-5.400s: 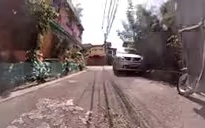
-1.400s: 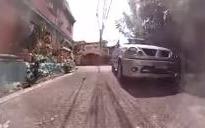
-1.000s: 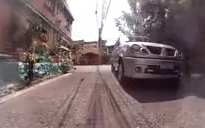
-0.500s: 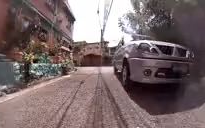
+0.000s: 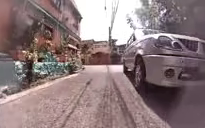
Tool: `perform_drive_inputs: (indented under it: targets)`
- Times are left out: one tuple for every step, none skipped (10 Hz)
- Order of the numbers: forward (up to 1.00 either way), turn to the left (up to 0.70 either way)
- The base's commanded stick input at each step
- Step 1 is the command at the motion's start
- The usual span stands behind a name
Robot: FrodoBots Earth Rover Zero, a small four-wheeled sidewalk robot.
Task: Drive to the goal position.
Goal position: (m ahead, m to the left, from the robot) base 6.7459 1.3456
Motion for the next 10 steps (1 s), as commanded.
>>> perform_drive_inputs:
  targets:
    - [0.7, 0.0]
    - [0.7, 0.0]
    - [0.7, 0.0]
    - [0.7, 0.0]
    - [0.7, 0.0]
    - [0.7, 0.0]
    - [0.7, 0.0]
    - [0.7, 0.0]
    - [0.7, 0.0]
    - [0.7, 0.0]
